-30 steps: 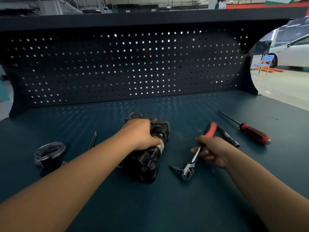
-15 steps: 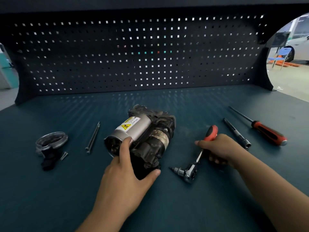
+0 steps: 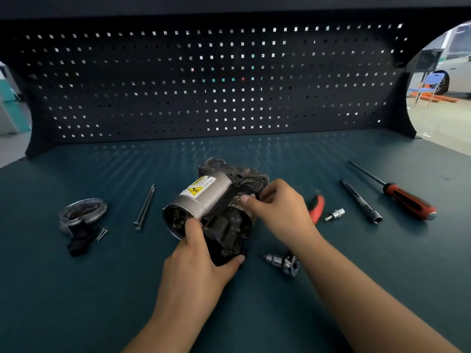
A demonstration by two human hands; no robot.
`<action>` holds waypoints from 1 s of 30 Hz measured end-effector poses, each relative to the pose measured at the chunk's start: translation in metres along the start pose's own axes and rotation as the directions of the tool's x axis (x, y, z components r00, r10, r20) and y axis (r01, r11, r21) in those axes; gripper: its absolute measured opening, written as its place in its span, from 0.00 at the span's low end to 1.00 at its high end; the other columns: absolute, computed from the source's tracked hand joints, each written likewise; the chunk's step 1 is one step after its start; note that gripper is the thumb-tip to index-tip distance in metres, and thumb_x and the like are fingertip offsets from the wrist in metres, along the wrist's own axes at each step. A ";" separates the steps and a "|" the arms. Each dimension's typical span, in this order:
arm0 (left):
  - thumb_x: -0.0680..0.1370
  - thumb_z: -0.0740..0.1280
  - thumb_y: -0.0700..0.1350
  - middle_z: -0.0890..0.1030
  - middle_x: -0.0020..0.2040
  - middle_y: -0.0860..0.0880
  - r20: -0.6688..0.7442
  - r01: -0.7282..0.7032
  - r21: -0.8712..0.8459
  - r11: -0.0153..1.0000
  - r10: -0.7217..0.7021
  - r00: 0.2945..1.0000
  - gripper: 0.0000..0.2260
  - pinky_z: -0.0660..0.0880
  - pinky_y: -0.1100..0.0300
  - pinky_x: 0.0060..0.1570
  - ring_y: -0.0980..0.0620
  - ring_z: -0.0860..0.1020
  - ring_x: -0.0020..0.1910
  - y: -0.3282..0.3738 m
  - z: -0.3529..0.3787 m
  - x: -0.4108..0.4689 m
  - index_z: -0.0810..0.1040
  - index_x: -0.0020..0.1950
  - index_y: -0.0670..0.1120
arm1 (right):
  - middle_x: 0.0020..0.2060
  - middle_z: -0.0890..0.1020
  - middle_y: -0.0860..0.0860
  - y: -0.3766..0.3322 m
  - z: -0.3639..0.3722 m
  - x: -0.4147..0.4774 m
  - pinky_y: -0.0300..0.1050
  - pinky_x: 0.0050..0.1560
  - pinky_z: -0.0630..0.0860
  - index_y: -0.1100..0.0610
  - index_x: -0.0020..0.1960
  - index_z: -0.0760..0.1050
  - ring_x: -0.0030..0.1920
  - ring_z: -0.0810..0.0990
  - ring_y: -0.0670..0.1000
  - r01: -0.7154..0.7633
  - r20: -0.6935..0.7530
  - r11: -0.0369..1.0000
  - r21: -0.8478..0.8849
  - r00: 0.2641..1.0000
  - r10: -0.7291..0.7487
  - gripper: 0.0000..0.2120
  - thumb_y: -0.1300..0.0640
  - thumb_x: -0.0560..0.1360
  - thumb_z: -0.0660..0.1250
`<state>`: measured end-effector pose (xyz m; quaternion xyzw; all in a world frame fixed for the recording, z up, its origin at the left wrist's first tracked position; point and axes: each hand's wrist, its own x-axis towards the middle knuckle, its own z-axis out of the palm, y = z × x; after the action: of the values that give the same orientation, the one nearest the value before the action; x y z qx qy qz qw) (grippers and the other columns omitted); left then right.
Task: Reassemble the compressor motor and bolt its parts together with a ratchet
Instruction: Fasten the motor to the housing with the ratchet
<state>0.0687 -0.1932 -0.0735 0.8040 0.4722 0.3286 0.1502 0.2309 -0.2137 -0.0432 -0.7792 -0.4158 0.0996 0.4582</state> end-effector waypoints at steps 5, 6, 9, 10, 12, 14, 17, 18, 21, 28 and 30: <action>0.65 0.72 0.64 0.70 0.42 0.55 0.003 0.003 0.005 1.000 -0.003 1.000 0.31 0.62 0.61 0.35 0.47 0.78 0.46 0.001 -0.001 -0.001 0.52 0.45 0.54 | 0.42 0.79 0.45 0.013 0.002 0.010 0.15 0.38 0.59 0.52 0.48 0.71 0.41 0.75 0.40 -0.054 0.061 0.995 0.085 0.997 0.049 0.21 0.38 0.67 0.72; 0.65 0.72 0.65 0.70 0.42 0.55 0.000 0.001 0.015 1.000 -0.001 1.000 0.31 0.62 0.61 0.35 0.48 0.79 0.47 0.001 -0.001 -0.002 0.51 0.46 0.55 | 0.43 0.79 0.45 0.015 0.002 0.010 0.16 0.38 0.61 0.52 0.50 0.71 0.41 0.76 0.40 -0.052 0.068 0.993 0.111 0.997 0.044 0.22 0.39 0.67 0.73; 0.63 0.72 0.64 0.75 0.46 0.53 -0.028 -0.014 0.031 0.999 0.015 0.999 0.32 0.65 0.60 0.37 0.48 0.79 0.48 0.003 -0.001 -0.008 0.53 0.49 0.55 | 0.42 0.79 0.46 0.021 0.002 0.013 0.32 0.38 0.70 0.48 0.55 0.70 0.42 0.79 0.46 -0.016 0.120 0.982 0.190 0.993 -0.007 0.21 0.41 0.68 0.73; 0.62 0.74 0.63 0.76 0.48 0.52 -0.038 -0.012 0.024 1.000 0.013 0.999 0.32 0.67 0.59 0.38 0.47 0.79 0.48 0.004 -0.001 -0.010 0.55 0.51 0.54 | 0.41 0.79 0.48 0.023 0.002 0.014 0.37 0.39 0.73 0.48 0.55 0.71 0.41 0.80 0.49 -0.009 0.136 0.977 0.211 0.990 -0.021 0.20 0.42 0.68 0.73; 0.60 0.77 0.59 0.79 0.49 0.50 -0.047 0.009 0.005 1.000 -0.008 0.999 0.32 0.71 0.55 0.40 0.44 0.80 0.47 0.008 -0.002 -0.011 0.62 0.52 0.51 | 0.40 0.79 0.49 0.027 0.002 0.016 0.40 0.43 0.75 0.49 0.54 0.73 0.39 0.80 0.49 0.023 0.134 0.971 0.237 0.989 -0.056 0.17 0.45 0.70 0.73; 0.57 0.81 0.55 0.80 0.47 0.48 -0.038 0.024 0.014 1.000 -0.023 0.999 0.33 0.72 0.54 0.38 0.41 0.81 0.44 0.009 -0.001 -0.012 0.69 0.53 0.46 | 0.36 0.79 0.46 0.030 0.003 0.017 0.32 0.41 0.71 0.50 0.51 0.75 0.36 0.78 0.45 0.072 0.097 0.973 0.218 0.991 -0.095 0.14 0.46 0.70 0.73; 0.51 0.83 0.51 0.82 0.44 0.45 -0.011 -0.006 0.058 0.998 0.007 1.000 0.34 0.75 0.53 0.33 0.39 0.82 0.37 0.007 -0.002 -0.012 0.75 0.52 0.43 | 0.34 0.78 0.44 0.033 0.005 0.015 0.28 0.39 0.68 0.49 0.49 0.75 0.33 0.75 0.42 0.104 0.054 0.972 0.212 0.992 -0.118 0.12 0.48 0.70 0.73; 0.49 0.83 0.51 0.82 0.45 0.45 -0.002 -0.011 0.067 0.998 0.011 1.000 0.35 0.75 0.52 0.31 0.39 0.82 0.37 0.007 -0.004 -0.012 0.76 0.52 0.42 | 0.34 0.77 0.45 0.034 0.006 0.015 0.28 0.39 0.68 0.49 0.49 0.75 0.33 0.74 0.43 0.115 0.041 0.971 0.210 0.991 -0.126 0.11 0.49 0.70 0.73; 0.43 0.84 0.50 0.79 0.46 0.43 -0.016 -0.090 0.105 0.990 0.092 0.996 0.36 0.74 0.52 0.24 0.41 0.81 0.33 0.007 -0.005 -0.008 0.77 0.47 0.41 | 0.35 0.78 0.46 0.032 0.007 0.015 0.27 0.38 0.69 0.49 0.47 0.74 0.36 0.77 0.47 0.120 0.023 0.973 0.199 0.992 -0.127 0.10 0.50 0.70 0.74; 0.39 0.84 0.48 0.77 0.44 0.43 -0.083 -0.182 0.126 0.975 0.193 0.978 0.38 0.71 0.59 0.22 0.43 0.80 0.31 0.008 -0.001 0.004 0.75 0.45 0.39 | 0.36 0.80 0.47 0.029 0.003 0.017 0.12 0.39 0.54 0.53 0.49 0.76 0.40 0.80 0.49 0.064 -0.009 0.974 0.215 0.998 -0.064 0.11 0.51 0.71 0.74; 0.39 0.84 0.47 0.76 0.43 0.45 -0.090 -0.198 0.112 0.974 0.208 0.974 0.38 0.69 0.61 0.24 0.44 0.80 0.31 0.007 0.000 0.006 0.75 0.45 0.39 | 0.37 0.80 0.49 0.029 0.004 0.018 0.12 0.39 0.54 0.54 0.50 0.76 0.41 0.81 0.50 0.058 -0.001 0.972 0.227 0.998 -0.059 0.11 0.51 0.71 0.73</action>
<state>0.0750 -0.1913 -0.0674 0.8372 0.4105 0.3578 0.0504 0.2567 -0.2047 -0.0648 -0.7088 -0.4260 0.1353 0.5457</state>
